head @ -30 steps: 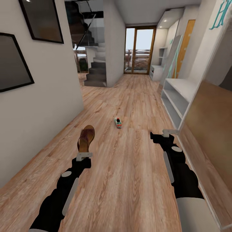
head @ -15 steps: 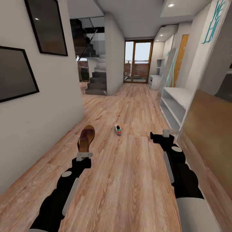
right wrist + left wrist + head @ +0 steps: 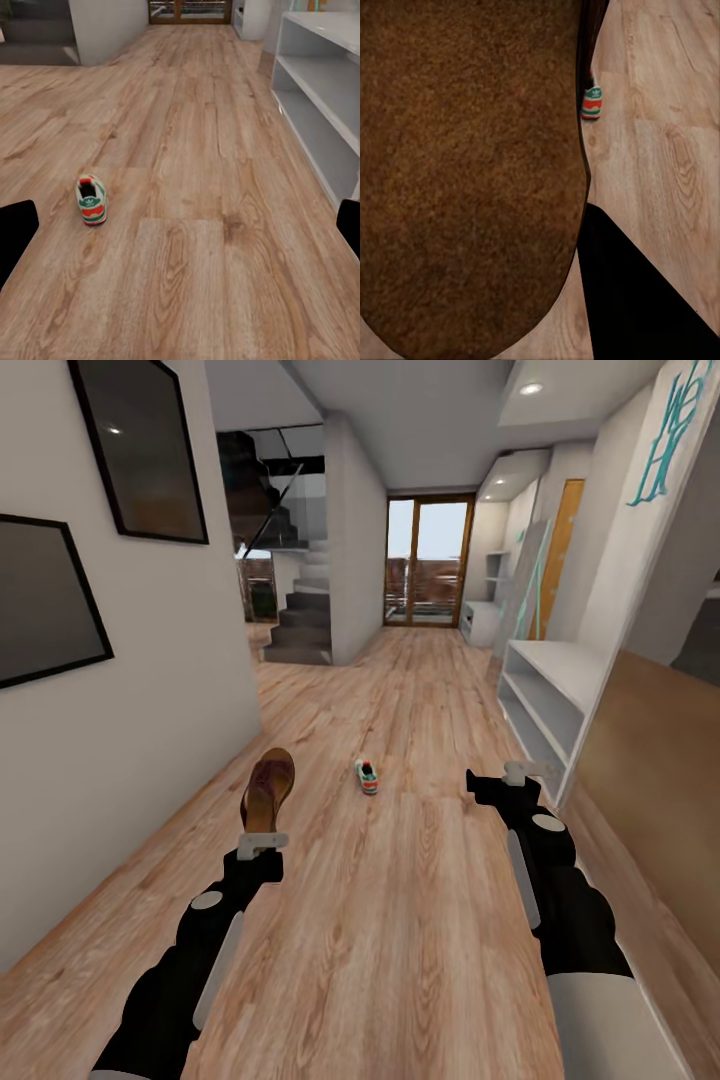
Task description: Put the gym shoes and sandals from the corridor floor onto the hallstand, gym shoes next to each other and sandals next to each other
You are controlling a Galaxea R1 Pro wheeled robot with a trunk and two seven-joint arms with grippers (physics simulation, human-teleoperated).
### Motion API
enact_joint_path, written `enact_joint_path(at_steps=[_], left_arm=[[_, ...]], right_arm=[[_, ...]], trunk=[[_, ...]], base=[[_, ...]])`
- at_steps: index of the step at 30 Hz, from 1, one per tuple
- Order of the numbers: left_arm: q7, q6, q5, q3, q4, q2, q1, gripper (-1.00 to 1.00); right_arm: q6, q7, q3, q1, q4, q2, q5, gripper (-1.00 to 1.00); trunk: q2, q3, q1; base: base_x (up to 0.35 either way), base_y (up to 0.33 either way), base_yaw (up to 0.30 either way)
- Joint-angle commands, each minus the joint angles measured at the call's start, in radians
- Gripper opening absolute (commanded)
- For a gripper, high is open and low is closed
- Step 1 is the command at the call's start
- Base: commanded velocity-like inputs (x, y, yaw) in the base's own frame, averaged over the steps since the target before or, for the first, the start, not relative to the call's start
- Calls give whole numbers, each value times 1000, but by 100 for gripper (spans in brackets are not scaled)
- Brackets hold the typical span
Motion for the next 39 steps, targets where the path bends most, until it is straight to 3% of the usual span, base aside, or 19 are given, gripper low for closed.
enact_joint_path(at_steps=[1,39], left_arm=[[4,6,1,-1,-1,0,0,-100],[4,6,2,-1,-1,-1,0,-100]], right_arm=[[6,1,-1,-1,-1,1,8,100],[6,1,-1,-1,-1,1,8,100]], trunk=[[0,0,0],[0,16,0]], base=[[340,0,0],[343,0,36]])
